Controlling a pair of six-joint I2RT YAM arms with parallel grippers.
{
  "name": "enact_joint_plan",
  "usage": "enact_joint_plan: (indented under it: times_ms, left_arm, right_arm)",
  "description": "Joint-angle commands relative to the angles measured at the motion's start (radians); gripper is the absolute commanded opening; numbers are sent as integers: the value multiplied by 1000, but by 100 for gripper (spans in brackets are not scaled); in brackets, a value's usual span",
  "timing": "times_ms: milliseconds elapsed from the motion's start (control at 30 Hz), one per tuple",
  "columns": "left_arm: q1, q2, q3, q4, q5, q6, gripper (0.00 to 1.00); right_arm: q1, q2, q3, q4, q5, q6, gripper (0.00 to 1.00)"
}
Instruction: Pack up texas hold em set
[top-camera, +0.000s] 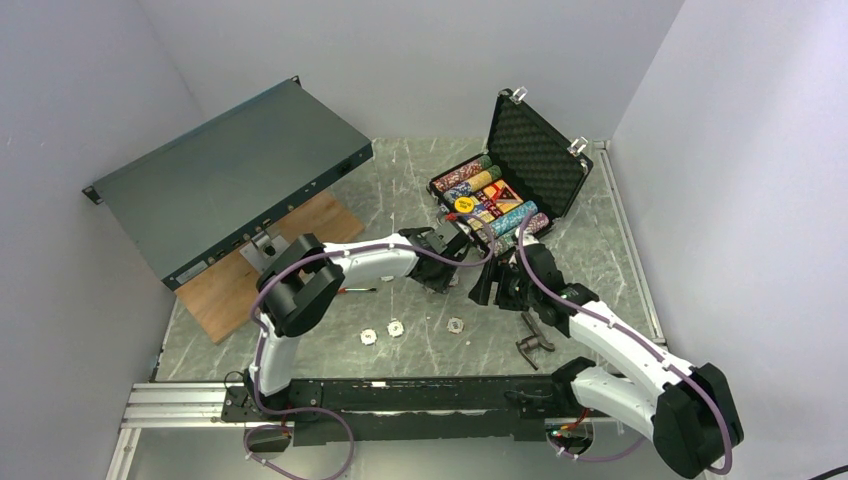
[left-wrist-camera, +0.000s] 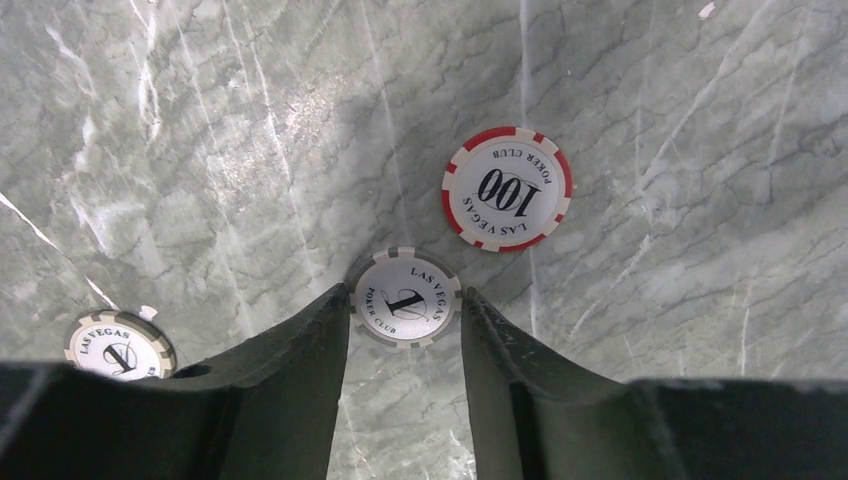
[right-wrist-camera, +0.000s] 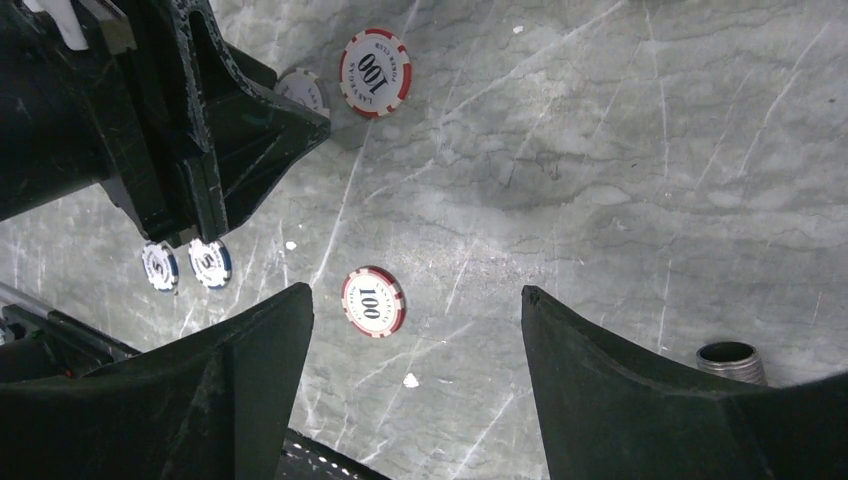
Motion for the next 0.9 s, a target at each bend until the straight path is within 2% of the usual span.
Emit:
enact_joint_plan:
  times_ms: [0,100,367,433,600,700,867]
  left_arm:
    - [-8,42,-27,-37,-40,15,46]
    - [-11,6,-56,-14,-35,27,40]
    - [-11,-164,-117,19,-24,64,34]
    - [-10,-213,-137,24,-14,76,34]
    - [-11,-356,-204,44,29,103,34]
    - [-11,-443,-250,52,30,116,35]
    - [-12,-583,-317,53,25,152,35]
  right_arm:
    - [1,-37,5,8,20,18,79]
    - [-11,-44,-5,21,-12,31,81]
    - [-116,-81,-15,41,-156,47,85]
    - [-127,-71,-9,53,-187,59,85]
    - [-134,18,0,218,-382,132,85]
    - [-134,97,28,355,-516,119,85]
    - [-133,226,192,316,-561,69,86]
